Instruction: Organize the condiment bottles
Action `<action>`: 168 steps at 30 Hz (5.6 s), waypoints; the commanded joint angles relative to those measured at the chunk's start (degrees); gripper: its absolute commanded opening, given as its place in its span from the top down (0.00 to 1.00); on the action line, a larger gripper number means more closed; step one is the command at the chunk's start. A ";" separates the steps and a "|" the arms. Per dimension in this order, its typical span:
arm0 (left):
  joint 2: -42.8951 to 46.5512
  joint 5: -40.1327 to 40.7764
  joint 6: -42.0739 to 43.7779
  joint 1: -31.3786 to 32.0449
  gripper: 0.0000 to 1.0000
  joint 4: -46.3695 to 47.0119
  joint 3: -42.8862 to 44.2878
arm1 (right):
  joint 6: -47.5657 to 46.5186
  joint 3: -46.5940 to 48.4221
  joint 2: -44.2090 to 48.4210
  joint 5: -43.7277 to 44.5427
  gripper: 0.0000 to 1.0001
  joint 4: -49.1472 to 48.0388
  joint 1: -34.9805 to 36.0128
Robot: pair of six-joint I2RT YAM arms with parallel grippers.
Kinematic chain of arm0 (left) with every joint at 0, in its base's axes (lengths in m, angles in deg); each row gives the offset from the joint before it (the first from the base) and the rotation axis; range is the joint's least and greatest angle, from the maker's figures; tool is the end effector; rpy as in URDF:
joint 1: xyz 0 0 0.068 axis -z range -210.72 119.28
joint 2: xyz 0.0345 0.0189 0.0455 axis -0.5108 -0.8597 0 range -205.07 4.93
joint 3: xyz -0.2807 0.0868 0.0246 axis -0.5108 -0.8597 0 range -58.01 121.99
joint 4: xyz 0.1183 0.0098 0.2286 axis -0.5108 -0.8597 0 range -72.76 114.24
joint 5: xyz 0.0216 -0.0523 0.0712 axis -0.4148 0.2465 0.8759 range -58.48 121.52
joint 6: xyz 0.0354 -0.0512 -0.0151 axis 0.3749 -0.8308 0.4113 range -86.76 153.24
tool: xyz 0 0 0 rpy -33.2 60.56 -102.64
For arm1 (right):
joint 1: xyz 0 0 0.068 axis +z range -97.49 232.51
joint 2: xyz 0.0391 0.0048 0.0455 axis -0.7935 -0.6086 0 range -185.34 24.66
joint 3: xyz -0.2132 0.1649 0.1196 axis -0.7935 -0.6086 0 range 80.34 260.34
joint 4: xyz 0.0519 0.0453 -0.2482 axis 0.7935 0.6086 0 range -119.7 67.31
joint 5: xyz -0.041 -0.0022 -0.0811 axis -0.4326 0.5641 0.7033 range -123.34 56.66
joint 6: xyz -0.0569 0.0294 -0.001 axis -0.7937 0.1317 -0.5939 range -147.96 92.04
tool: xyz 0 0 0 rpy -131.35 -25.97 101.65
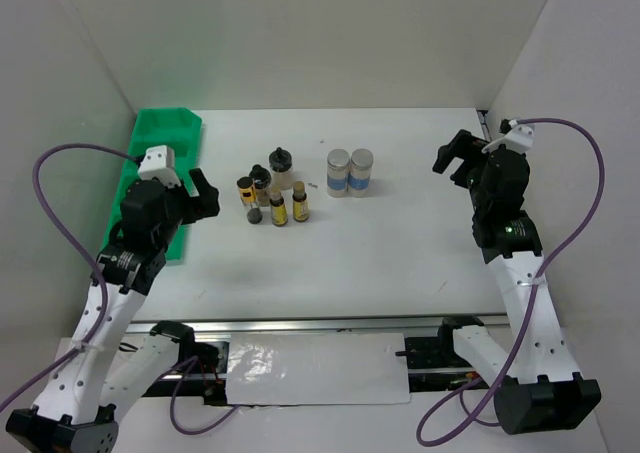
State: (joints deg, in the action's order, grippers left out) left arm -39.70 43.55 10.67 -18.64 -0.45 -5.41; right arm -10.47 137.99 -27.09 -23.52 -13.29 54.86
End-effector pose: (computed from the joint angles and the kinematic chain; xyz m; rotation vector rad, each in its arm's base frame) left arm 0.1620 -0.0241 0.3725 -0.3146 1.8352 -0.2245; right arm 0.1969 -0.0004 0.4008 0.3542 1.7163 0.1027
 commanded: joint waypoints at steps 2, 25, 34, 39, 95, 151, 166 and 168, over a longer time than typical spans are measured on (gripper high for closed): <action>3.14 0.01 -1.94 -0.21 0.00 3.16 -0.22 | -0.27 0.27 0.33 -4.72 0.00 -0.06 -0.06; -14.34 -15.82 9.30 -0.21 0.02 12.29 -2.33 | 1.93 -6.05 -2.13 -10.88 0.00 -5.24 -0.06; -25.07 -10.72 10.17 1.98 0.02 15.28 2.77 | 2.45 -8.08 -1.60 -8.95 0.00 -5.94 -0.06; -28.15 -9.31 9.03 3.83 0.02 17.47 4.62 | 2.45 -7.55 -0.29 -7.02 0.00 -4.37 -0.06; -68.39 7.04 4.55 -18.05 0.53 17.56 62.97 | 3.07 -9.22 -9.25 -9.12 0.00 -12.18 0.46; -82.39 6.43 6.13 -21.30 0.00 19.34 70.45 | 5.53 -6.32 -21.74 -1.92 0.00 -15.96 6.79; -58.67 -0.94 9.47 -16.65 0.03 9.49 54.91 | 3.86 -8.52 -7.94 -1.91 0.00 -13.15 6.79; -55.94 -3.40 10.70 -14.28 0.03 8.17 50.53 | 3.86 -9.13 -5.84 -1.91 0.00 -11.93 6.79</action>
State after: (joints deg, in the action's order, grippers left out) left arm -97.84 44.58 19.00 -34.73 11.79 50.30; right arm -5.55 129.07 -35.77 -26.42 -26.60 61.16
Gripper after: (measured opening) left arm 0.974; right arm 0.999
